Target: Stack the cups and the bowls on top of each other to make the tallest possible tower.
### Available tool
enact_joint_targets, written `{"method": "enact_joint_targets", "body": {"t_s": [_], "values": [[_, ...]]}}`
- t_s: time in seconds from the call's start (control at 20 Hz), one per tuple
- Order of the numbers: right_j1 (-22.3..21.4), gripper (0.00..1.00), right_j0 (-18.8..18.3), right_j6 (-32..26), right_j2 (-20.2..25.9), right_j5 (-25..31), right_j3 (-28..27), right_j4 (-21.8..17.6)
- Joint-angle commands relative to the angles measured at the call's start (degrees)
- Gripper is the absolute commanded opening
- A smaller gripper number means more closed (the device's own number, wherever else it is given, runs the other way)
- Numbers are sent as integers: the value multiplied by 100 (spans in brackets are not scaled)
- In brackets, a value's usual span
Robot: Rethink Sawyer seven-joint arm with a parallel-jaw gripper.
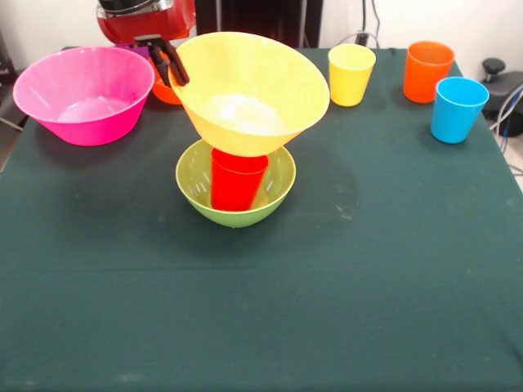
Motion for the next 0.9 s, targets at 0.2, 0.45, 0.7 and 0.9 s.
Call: {"method": "enact_joint_targets", "body": {"t_s": [0.2, 0.45, 0.7, 0.9], "values": [[59, 0, 87, -1135, 31, 76, -158, -247], [9, 0, 90, -1201, 60, 314, -357, -126], [124, 0, 103, -1259, 38, 355, -555, -130], [252, 0, 155, -1269, -5, 279, -659, -209]]}}
